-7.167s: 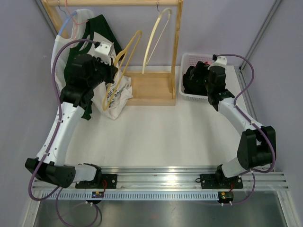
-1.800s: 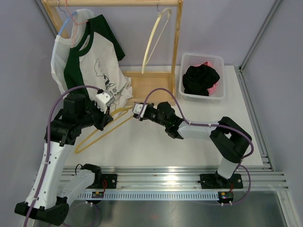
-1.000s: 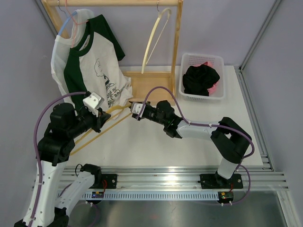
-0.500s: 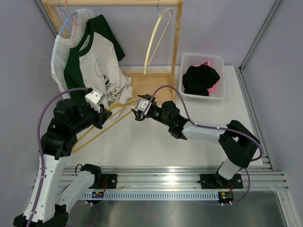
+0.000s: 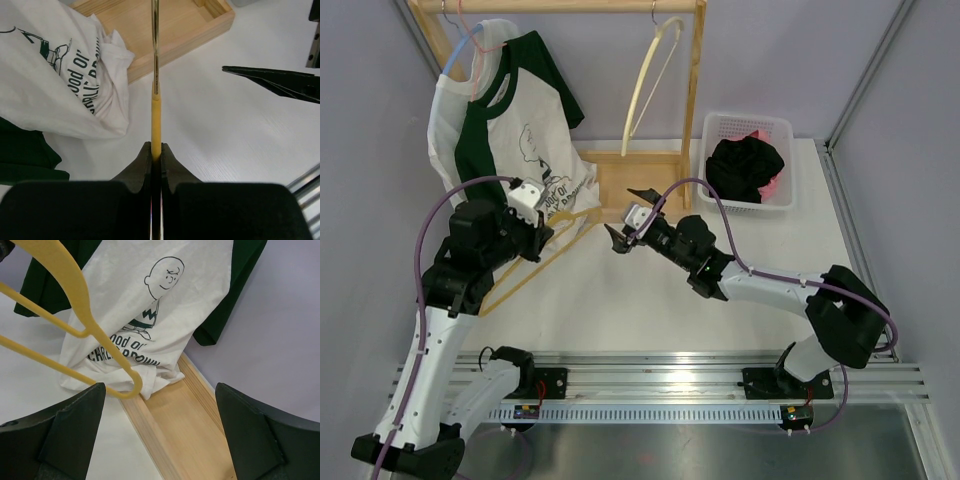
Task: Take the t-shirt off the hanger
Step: Hang the hanger back to the clothesline with the left arm
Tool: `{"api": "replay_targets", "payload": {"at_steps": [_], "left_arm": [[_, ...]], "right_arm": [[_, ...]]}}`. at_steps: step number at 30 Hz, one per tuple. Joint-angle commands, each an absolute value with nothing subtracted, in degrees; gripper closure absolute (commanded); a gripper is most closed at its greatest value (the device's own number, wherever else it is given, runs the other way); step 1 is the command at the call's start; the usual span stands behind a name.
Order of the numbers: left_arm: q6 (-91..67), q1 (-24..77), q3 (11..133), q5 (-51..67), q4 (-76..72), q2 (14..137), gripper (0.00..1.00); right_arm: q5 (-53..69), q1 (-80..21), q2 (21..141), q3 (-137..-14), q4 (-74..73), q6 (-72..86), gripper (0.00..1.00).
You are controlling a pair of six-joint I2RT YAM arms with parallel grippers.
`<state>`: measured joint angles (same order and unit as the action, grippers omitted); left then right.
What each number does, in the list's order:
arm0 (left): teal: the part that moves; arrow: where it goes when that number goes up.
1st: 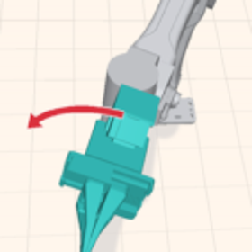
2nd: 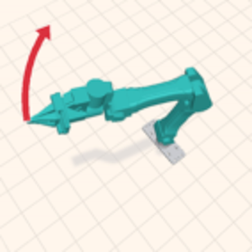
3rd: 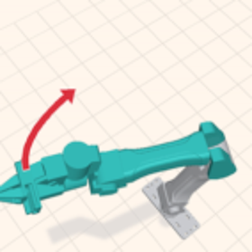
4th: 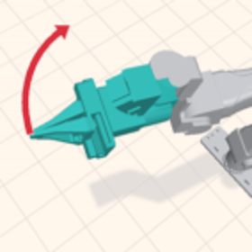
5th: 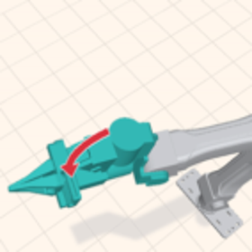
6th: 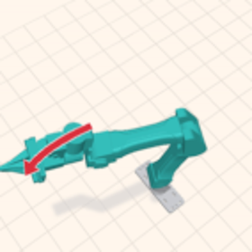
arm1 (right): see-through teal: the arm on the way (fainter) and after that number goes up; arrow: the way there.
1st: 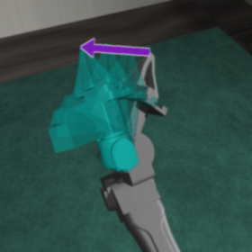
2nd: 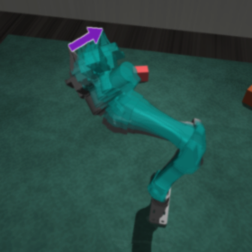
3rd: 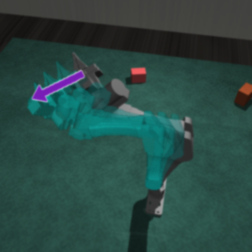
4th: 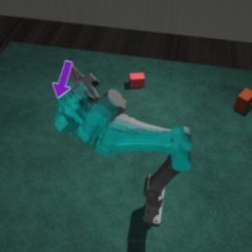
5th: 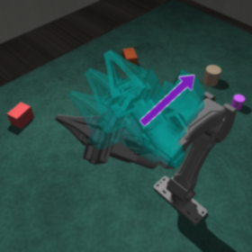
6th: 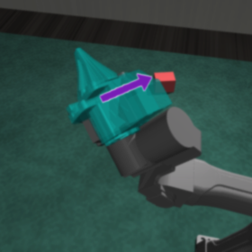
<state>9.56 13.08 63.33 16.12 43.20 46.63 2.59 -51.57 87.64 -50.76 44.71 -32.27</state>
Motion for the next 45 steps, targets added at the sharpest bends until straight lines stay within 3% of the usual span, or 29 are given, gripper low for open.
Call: {"api": "replay_targets", "payload": {"at_steps": [1,17,27,35,45], "left_arm": [[10.37,13.01,63.02,9.94,36.48,46.67,1.0],[9.76,13.01,81.28,2.46,26.02,63.88,1.0],[2.03,13.01,100.0,3.25,20.83,79.26,1.0],[-4.3,13.01,114.85,4.83,17.05,91.66,1.0],[-7.65,13.09,119.09,4.66,11.6,96.15,1.0]], "right_arm": [[-1.13,-51.33,84.38,-50.36,47.46,-30.94,0.01],[-8.96,-51.24,75.16,-47.11,47.29,-26.99,0.0],[-11.42,-51.24,63.38,-42.28,44.91,-24.96,0.0],[-11.69,-51.15,61.35,-41.22,44.21,-24.96,0.0],[-12.22,-51.15,61.79,-41.48,44.03,-25.22,0.0]]}}
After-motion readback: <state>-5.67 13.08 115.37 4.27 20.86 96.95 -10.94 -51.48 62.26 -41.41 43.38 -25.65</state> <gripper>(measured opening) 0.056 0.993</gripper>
